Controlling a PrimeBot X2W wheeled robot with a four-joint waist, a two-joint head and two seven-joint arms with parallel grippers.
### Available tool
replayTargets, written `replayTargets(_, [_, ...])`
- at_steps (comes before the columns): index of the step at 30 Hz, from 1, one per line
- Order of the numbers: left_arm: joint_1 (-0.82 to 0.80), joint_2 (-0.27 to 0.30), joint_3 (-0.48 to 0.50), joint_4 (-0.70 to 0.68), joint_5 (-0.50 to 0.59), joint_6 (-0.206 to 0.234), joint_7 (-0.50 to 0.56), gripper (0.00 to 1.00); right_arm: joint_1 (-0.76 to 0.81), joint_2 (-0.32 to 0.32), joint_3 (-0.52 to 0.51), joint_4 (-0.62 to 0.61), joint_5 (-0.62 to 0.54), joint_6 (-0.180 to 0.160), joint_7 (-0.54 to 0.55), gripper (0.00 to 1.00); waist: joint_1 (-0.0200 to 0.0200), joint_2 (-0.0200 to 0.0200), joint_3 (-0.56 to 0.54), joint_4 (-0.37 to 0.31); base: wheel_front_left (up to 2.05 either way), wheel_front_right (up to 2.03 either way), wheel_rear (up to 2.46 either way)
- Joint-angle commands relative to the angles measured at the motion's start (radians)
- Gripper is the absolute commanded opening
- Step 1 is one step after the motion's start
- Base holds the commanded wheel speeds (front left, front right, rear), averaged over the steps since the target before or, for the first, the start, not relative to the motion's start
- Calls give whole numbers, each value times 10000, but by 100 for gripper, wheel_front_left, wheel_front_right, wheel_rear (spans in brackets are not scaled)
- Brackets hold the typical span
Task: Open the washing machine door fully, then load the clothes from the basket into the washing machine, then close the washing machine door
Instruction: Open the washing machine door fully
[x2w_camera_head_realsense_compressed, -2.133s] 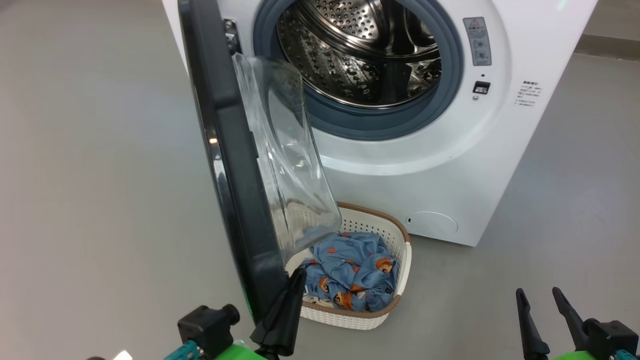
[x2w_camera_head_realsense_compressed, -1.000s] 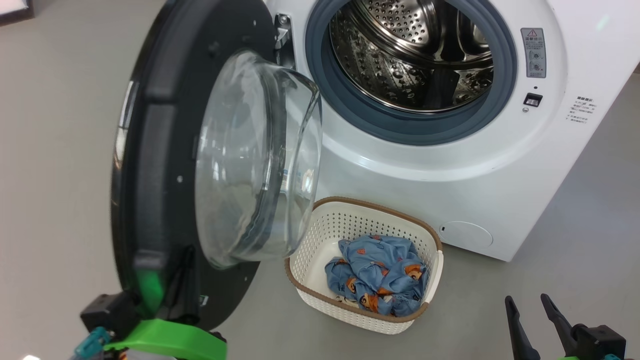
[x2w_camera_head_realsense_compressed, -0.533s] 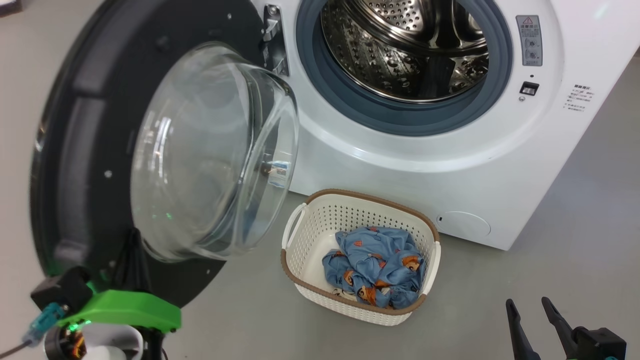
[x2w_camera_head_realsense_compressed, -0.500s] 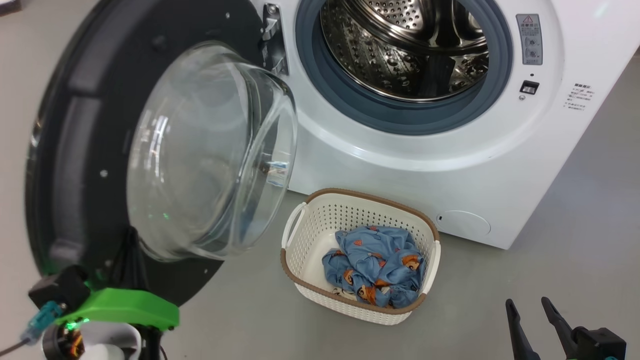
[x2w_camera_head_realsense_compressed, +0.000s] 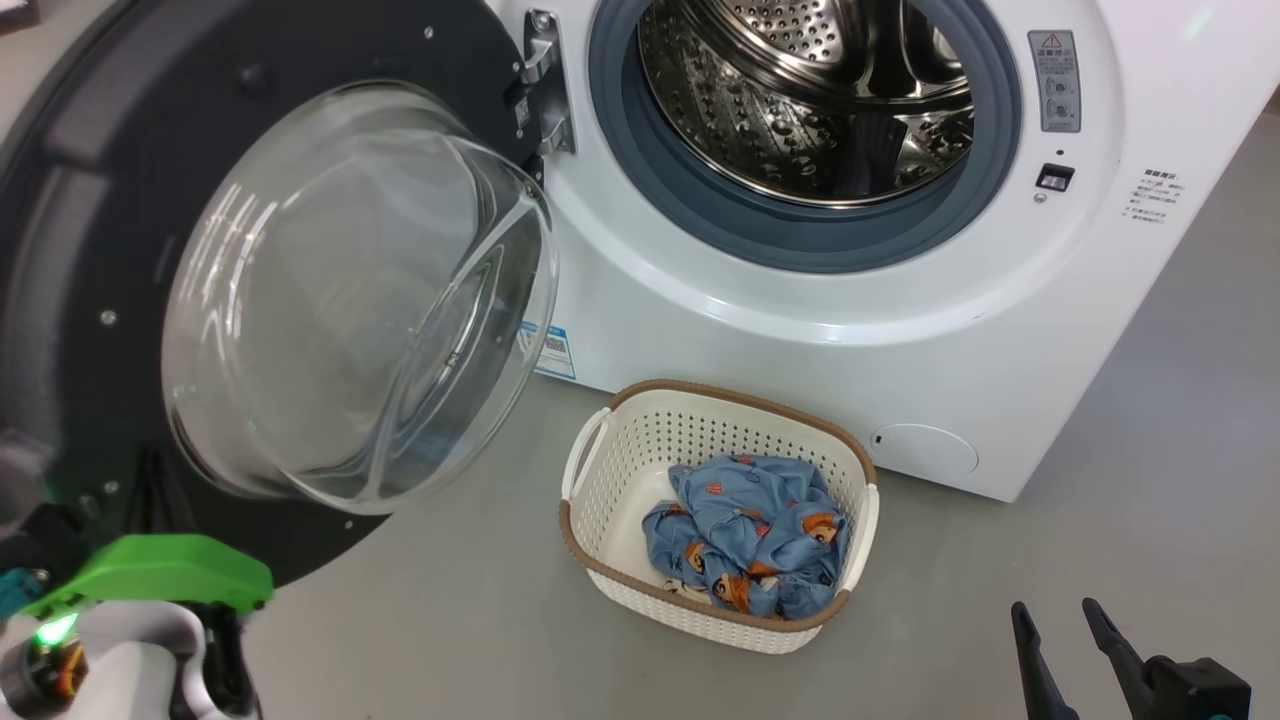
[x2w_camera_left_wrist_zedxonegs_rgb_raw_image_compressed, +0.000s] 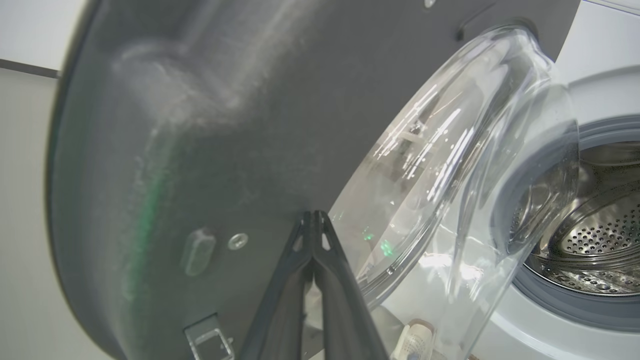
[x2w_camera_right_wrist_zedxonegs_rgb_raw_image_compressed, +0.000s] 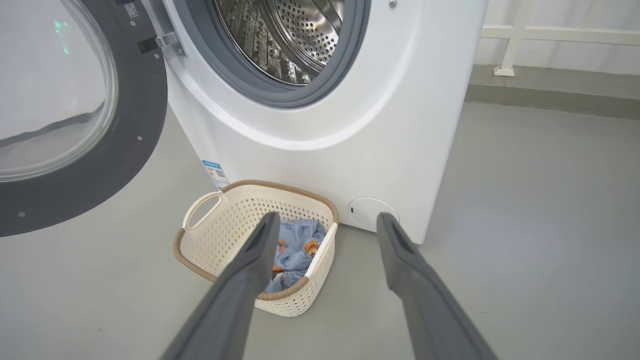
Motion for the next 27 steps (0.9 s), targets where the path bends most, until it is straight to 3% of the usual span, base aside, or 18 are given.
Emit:
replayTargets(1, [-647, 540, 537, 128, -67, -46, -171, 0, -150, -151, 246, -183, 137, 27, -74, 100, 0, 0, -53, -18, 0, 0, 0])
replayTargets(15, [-1888, 776, 931, 2716, 428, -524, -470, 0, 5, -87, 191, -99, 184, 27, -74, 100, 0, 0, -308, -140, 0, 0, 0])
replayTargets(27, [-1420, 287, 1790, 2126, 864, -773, -477, 0, 78, -15, 185, -37, 249, 27, -74, 100, 0, 0, -599, -235, 0, 0, 0])
